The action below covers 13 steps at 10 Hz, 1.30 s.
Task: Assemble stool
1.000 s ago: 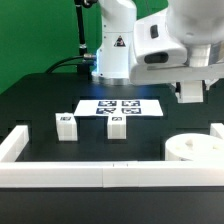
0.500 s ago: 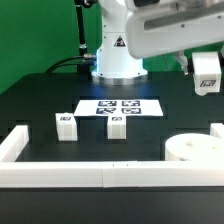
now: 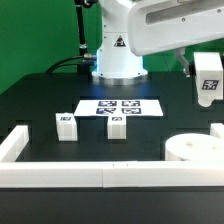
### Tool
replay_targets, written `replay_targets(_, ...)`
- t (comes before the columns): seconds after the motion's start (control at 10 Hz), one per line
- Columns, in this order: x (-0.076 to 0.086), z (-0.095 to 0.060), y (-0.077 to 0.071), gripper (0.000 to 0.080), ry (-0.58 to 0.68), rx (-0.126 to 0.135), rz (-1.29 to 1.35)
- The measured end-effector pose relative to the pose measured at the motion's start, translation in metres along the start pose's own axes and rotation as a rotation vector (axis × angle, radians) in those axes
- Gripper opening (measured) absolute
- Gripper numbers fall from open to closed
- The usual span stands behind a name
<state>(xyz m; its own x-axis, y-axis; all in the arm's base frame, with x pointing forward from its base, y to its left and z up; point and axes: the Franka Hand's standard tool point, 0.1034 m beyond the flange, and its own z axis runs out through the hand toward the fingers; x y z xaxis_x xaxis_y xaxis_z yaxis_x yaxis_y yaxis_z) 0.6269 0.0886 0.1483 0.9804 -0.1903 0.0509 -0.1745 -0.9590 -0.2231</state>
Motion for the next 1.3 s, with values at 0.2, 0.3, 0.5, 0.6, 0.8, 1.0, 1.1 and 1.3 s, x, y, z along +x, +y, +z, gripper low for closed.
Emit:
replay_targets(0.2, 0.004, 0.000, 0.000, 0.0324, 0.070, 0.013, 0.007)
replay_targets(0.3, 0.018, -0.006, 0.003, 0.0324, 0.153, 0.037, -0.003)
replay_targets(0.5, 0.022, -0.004, 0.007, 0.0324, 0.294, 0.031, 0.002)
replay_targets(0.6, 0.023, -0.004, 0.007, 0.0324, 0.358, 0.024, 0.001)
replay_targets(0.8, 0.020, -0.001, 0.009, 0.0324, 0.365, 0.020, -0.001)
replay_targets(1.0, 0.018, 0.004, 0.012, 0.0324, 0.411, 0.009, -0.013)
replay_targets(1.1, 0.013, 0.009, 0.022, 0.0324, 0.445, -0.011, -0.041)
replay_targets(1.3, 0.007, 0.022, 0.030, 0.0324, 0.514, -0.016, -0.045)
